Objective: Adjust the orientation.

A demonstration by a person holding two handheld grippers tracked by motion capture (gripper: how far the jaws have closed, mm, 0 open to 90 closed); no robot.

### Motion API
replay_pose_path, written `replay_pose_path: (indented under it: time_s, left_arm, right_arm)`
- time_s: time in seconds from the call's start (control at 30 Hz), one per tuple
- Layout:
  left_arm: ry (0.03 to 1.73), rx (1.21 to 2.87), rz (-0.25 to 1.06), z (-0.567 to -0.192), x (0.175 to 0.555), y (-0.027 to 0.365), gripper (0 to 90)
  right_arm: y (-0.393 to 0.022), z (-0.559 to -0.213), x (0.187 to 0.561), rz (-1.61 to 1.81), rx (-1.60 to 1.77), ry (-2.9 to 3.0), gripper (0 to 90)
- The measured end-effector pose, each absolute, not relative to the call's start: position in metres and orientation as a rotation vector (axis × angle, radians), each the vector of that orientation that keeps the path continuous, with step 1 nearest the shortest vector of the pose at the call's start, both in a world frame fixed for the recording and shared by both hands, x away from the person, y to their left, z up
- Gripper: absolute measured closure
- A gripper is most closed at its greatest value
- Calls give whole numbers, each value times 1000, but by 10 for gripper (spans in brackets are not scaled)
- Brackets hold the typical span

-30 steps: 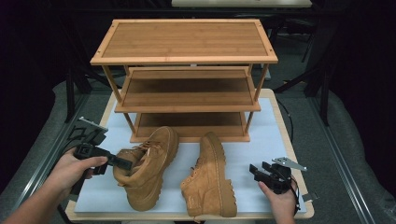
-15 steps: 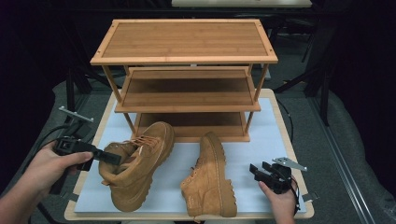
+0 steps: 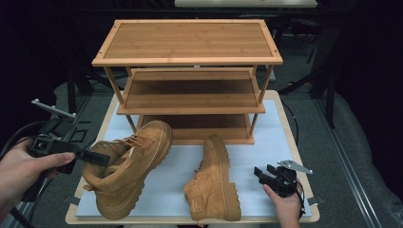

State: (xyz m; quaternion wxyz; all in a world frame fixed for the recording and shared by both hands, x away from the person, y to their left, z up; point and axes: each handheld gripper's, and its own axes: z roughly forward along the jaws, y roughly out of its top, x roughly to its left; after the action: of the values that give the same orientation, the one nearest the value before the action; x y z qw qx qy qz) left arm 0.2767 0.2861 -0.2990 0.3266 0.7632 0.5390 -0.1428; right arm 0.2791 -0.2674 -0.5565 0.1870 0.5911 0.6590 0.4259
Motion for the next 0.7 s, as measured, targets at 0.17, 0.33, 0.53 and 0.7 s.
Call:
replay_pose_path:
  time_s: [0.17,0.33,0.53,0.7]
  left_arm:
    - [1387,1992,-336,-281,274,288,812]
    - [1366,1960,-315,-271,277,290,812]
    - [1350,1960,-330,-270,283,287,812]
    - [1335,1957,-336,-273,291,280,812]
  right_arm:
    - [-267,-558,280,1214,1662,1847,404]
    - [-268,-558,280,1216,1664,1835,403]
    - [-269,-557,280,1200,1676,1842,404]
    - [-269,-559,280,1227,1669,1828,404]
